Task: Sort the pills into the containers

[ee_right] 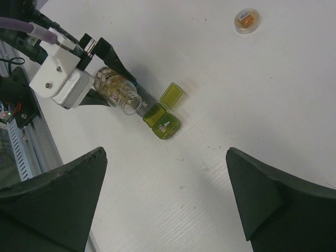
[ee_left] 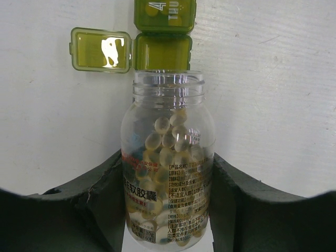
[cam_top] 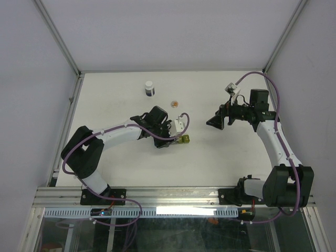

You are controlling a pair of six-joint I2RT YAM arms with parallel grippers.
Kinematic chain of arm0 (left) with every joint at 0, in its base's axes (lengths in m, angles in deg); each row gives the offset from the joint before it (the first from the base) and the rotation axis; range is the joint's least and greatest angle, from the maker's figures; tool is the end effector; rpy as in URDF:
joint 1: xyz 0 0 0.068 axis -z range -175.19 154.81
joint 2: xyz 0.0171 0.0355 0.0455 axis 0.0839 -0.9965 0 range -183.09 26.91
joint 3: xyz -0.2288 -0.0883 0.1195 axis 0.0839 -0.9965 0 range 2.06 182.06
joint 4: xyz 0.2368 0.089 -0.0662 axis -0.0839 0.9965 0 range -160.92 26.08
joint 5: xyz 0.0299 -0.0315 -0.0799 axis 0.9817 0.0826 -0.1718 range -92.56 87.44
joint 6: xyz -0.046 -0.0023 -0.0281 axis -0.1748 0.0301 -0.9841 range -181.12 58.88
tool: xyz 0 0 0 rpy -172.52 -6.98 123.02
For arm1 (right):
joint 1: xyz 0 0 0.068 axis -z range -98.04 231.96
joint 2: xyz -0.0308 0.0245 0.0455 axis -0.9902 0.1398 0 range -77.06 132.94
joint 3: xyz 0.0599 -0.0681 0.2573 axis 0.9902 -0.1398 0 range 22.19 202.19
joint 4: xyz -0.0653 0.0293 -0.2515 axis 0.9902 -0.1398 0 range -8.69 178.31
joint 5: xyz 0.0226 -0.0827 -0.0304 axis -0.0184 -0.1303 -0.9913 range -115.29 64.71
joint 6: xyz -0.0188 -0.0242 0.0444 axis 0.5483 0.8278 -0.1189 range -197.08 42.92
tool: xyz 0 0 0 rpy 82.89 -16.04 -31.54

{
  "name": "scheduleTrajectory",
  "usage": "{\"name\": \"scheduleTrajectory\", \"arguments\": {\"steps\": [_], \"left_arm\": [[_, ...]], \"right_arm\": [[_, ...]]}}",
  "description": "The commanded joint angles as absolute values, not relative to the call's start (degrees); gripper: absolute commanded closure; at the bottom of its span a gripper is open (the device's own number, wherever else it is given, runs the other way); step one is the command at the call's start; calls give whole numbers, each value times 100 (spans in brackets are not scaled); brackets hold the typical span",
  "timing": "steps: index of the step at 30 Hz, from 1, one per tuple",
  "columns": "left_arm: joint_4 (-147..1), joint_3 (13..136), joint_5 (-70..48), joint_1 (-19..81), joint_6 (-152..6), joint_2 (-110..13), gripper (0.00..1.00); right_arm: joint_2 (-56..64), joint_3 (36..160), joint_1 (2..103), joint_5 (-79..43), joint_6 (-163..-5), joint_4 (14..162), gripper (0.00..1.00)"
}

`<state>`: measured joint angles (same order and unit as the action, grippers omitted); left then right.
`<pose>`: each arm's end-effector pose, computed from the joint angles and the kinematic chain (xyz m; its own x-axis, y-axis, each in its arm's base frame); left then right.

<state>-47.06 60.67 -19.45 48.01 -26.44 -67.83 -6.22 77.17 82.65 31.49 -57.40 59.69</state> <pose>0.2329 -0.2328 0.1869 -0.0863 0.8278 -0.5544 0.9849 0.1546 0.0776 0.2526 0.0267 0.2881 -0.4608 -0.1791 -0.8692 -0.7918 0.5254 0.3115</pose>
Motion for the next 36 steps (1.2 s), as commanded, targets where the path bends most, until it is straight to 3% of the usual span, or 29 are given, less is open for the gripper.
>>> {"name": "scheduleTrajectory", "arguments": {"steps": [1, 36], "left_arm": [[-4590, 6379, -1865, 4888, -2449, -6825, 100], [-3569, 7258, -1185, 5116, -2438, -7293, 100]], "right_arm": [[-665, 7986, 8319, 3167, -5679, 6036, 0], [-665, 7993, 8353, 3211, -5687, 6028, 0]]}}
